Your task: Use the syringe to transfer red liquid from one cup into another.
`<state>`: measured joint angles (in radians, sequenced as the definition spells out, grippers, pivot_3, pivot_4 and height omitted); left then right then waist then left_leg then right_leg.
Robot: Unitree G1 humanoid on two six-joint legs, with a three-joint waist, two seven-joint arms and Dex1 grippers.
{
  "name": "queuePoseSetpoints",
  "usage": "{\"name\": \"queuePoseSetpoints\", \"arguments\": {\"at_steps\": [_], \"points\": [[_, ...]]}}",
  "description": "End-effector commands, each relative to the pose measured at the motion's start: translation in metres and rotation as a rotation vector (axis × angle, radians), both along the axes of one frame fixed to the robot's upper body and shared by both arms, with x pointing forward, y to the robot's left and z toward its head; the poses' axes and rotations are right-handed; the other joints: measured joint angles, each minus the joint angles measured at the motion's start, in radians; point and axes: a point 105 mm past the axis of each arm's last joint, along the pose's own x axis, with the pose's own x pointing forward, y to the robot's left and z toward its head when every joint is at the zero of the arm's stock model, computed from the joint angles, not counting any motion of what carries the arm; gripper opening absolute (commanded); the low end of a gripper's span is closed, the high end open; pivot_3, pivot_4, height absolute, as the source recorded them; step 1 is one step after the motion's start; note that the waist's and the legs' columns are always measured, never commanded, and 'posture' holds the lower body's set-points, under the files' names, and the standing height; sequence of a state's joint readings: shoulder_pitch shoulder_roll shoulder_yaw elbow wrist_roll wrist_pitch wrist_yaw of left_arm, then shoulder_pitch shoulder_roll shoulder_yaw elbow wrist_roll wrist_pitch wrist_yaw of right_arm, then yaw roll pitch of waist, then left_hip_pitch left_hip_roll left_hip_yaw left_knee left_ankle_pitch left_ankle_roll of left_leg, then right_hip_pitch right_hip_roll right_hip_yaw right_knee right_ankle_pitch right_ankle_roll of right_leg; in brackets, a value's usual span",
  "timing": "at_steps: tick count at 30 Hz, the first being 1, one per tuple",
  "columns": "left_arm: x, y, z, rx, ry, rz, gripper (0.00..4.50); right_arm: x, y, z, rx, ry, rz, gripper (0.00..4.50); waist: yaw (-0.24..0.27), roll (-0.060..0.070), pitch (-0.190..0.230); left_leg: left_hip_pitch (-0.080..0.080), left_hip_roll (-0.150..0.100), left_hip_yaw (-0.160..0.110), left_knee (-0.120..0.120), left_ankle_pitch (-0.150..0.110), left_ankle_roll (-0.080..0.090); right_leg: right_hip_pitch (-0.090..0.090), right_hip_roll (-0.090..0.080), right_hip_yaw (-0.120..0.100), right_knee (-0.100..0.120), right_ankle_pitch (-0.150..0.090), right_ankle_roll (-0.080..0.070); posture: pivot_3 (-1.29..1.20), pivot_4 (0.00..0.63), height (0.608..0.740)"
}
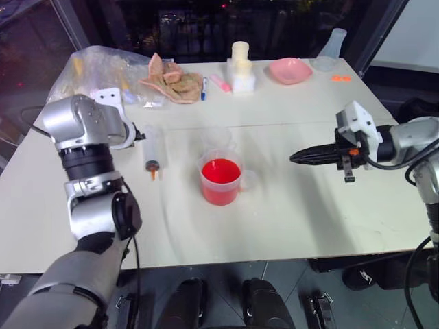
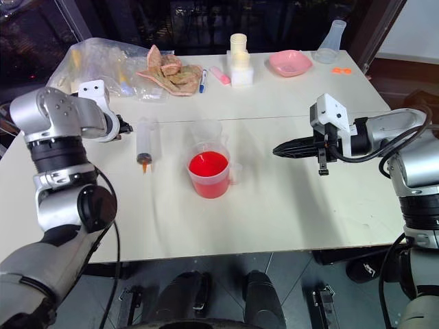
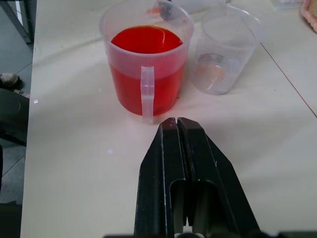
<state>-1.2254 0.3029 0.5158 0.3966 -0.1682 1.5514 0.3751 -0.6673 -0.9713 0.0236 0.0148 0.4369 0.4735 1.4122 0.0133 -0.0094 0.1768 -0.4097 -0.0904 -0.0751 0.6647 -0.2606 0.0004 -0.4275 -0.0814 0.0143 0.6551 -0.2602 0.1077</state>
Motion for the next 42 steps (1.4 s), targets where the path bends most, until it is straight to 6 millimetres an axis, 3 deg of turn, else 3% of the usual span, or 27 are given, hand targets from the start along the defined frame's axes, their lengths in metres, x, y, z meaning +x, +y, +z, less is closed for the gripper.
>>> {"name": "queuePoseSetpoints", "arguments": {"at_steps": [1, 2, 10, 15, 26, 34, 42], "points": [[0.011, 0.013, 0.009, -0.005, -0.020, 0.105, 3.51, -0.005, 0.000, 0.013, 0.009, -0.058, 0.005, 0.00, 0.000, 0.000, 0.000, 0.000, 0.000, 0.000, 0.000, 0.000, 0.000, 0.000, 0.000, 0.000, 0.000, 0.000, 0.000, 0.00, 0.150, 0.740], [0.013, 0.014, 0.006, -0.007, -0.011, 0.120, 3.80, -0.005, 0.000, 0.013, 0.010, -0.059, 0.004, 0.00, 0.000, 0.000, 0.000, 0.000, 0.000, 0.000, 0.000, 0.000, 0.000, 0.000, 0.000, 0.000, 0.000, 0.000, 0.000, 0.00, 0.150, 0.740], [0.024, 0.010, -0.023, -0.045, 0.082, 0.166, 3.80, -0.008, 0.000, 0.013, 0.012, -0.071, -0.008, 0.00, 0.000, 0.000, 0.000, 0.000, 0.000, 0.000, 0.000, 0.000, 0.000, 0.000, 0.000, 0.000, 0.000, 0.000, 0.000, 0.00, 0.150, 0.740], [0.032, 0.003, -0.022, -0.046, 0.059, 0.143, 3.80, -0.008, 0.000, 0.013, 0.013, -0.075, -0.011, 0.00, 0.000, -0.001, 0.000, 0.000, 0.000, 0.000, 0.000, 0.000, 0.000, 0.000, -0.001, 0.000, 0.000, 0.000, 0.001, 0.00, 0.150, 0.740], [0.046, -0.019, 0.003, -0.046, -0.034, 0.038, 3.80, -0.010, 0.000, 0.012, 0.017, -0.081, -0.021, 0.00, -0.001, -0.001, 0.000, 0.000, 0.000, 0.001, 0.000, 0.000, 0.000, 0.000, -0.001, 0.000, 0.000, 0.001, 0.001, 0.00, 0.150, 0.740], [0.044, -0.029, -0.008, 0.011, 0.026, -0.055, 3.80, -0.009, 0.000, 0.010, 0.019, -0.086, -0.028, 0.00, -0.001, -0.001, 0.000, 0.000, 0.000, 0.001, 0.000, 0.000, 0.000, 0.000, -0.001, 0.000, 0.001, 0.001, 0.001, 0.00, 0.150, 0.740], [0.044, -0.021, -0.024, 0.028, 0.035, -0.028, 3.80, -0.011, -0.001, 0.009, 0.022, -0.092, -0.040, 0.00, -0.001, -0.001, 0.000, 0.000, 0.000, 0.001, 0.000, 0.000, 0.000, 0.000, -0.001, 0.000, 0.001, 0.001, 0.001, 0.00, 0.150, 0.740]]}}
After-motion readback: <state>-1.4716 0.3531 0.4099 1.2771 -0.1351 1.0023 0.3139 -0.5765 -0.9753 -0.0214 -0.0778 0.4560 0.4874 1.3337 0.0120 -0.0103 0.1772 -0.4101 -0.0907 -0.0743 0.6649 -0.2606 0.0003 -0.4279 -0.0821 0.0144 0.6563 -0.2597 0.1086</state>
